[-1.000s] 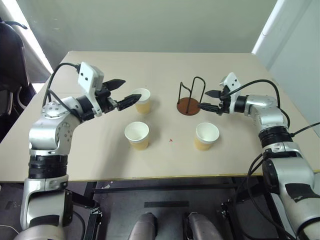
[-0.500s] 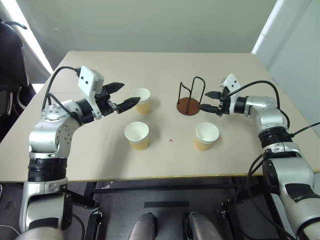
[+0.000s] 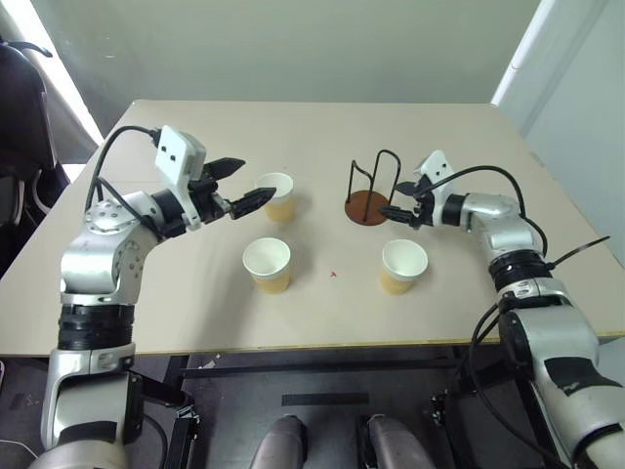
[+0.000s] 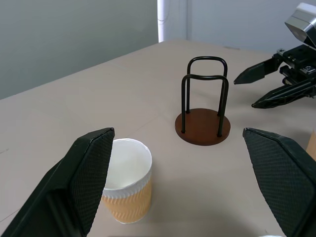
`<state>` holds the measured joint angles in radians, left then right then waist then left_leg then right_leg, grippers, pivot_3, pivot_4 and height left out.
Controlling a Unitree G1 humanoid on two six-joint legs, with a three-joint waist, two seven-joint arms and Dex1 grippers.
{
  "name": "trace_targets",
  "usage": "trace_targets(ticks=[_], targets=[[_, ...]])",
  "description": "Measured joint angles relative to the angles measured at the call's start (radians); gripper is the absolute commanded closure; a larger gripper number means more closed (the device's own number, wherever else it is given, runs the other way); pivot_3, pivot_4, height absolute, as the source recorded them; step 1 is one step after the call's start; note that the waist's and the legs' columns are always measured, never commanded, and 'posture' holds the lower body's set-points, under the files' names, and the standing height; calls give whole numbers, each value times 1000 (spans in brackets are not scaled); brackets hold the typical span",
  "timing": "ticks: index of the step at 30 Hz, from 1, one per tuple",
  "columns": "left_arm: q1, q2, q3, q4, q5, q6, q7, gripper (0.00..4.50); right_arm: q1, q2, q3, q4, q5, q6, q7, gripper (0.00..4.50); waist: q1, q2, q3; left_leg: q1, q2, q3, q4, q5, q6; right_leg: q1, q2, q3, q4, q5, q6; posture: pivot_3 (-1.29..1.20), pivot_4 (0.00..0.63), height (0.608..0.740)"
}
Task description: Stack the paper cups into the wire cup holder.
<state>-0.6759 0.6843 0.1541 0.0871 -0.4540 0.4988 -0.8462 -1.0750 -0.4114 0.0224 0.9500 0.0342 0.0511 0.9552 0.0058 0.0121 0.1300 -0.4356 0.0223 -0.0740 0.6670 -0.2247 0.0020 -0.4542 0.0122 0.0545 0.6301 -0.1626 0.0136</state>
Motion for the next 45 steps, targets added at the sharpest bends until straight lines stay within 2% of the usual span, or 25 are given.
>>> trace_targets(ticks=[15, 18, 25, 27, 36, 40, 45], targets=[[0, 0, 1, 0, 2, -1, 2, 24, -86, 78, 26, 123, -40, -69, -45, 895, 0, 0, 0, 0, 0, 0, -1, -1, -1, 0, 0, 0, 0, -1, -1, 0, 150, 740], [0, 0, 1, 0, 2, -3, 3, 0, -96, 86, 26, 135, -41, -75, -52, 1482, -1, 0, 0, 0, 0, 0, -1, -1, -1, -1, 0, 0, 0, -1, -1, 0, 150, 740], [0, 0, 2, 2, 3, -14, 3, 0, -97, 98, 27, 141, -48, -88, -72, 4040, 0, 0, 0, 0, 0, 0, -1, -1, -1, -1, 0, 0, 0, -1, -1, 0, 150, 740], [0, 0, 2, 9, 3, -16, 2, 0, -96, 102, 27, 141, -49, -88, -70, 4466, -1, 0, 0, 0, 1, 0, -1, -1, -1, -1, 0, 0, 0, -1, -1, 0, 150, 740], [-6, -2, 1, 30, 5, -20, 0, 0, -77, 98, 30, 80, -34, -31, 12, 4466, 0, 0, 0, 0, 1, 0, -1, -1, -1, -1, 0, 0, 0, -1, -2, 0, 150, 740], [-7, -1, -3, 31, 5, -20, -12, 0, 3, 71, 37, -125, 28, 127, 164, 4466, 0, 0, 0, -1, 1, 0, -1, -1, -2, -1, 1, 0, -1, -1, -2, 0, 150, 740], [-7, 26, -21, 33, 6, -19, -73, 0, 82, 8, 51, -404, 86, 309, 259, 4466, -1, 0, 0, -1, 1, 0, -1, -1, -3, -1, 1, 0, -1, -2, -2, 0, 150, 740]])
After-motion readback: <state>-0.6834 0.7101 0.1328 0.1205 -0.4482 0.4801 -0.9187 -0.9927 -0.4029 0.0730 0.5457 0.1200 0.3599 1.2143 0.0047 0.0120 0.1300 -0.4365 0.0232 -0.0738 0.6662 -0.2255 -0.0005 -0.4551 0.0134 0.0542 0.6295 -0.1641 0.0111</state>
